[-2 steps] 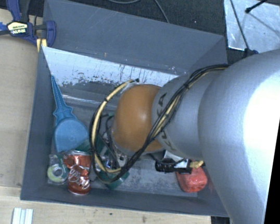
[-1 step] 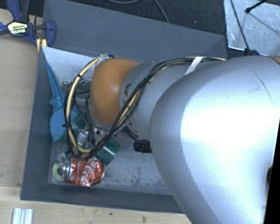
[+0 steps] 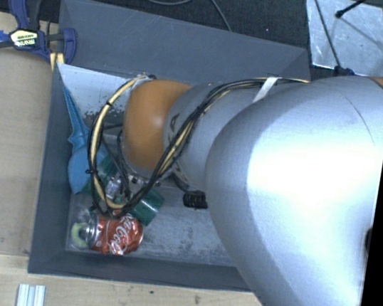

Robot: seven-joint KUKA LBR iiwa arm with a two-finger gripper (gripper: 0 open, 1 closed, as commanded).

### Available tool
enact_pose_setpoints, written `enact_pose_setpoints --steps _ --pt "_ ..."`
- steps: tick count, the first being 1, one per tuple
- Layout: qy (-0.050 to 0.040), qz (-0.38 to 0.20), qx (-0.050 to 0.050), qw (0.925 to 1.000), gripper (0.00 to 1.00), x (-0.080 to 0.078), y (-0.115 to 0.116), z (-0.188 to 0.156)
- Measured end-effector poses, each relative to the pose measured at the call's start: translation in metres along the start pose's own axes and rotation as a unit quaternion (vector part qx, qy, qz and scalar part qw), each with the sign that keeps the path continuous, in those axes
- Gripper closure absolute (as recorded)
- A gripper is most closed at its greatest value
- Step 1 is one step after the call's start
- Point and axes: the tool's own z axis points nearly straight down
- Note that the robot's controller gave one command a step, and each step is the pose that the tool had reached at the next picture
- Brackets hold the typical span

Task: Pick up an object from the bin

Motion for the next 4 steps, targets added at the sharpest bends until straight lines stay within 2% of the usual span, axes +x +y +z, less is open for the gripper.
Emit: enact_pose_setpoints --steps 1,4 --pt "0.0002 0.000 0.000 1.0000 1.00 0.001 -0.001 -0.004" --pt "0.0017 -0.002 -0.002 1.0000 1.00 0.003 0.000 -0.065"
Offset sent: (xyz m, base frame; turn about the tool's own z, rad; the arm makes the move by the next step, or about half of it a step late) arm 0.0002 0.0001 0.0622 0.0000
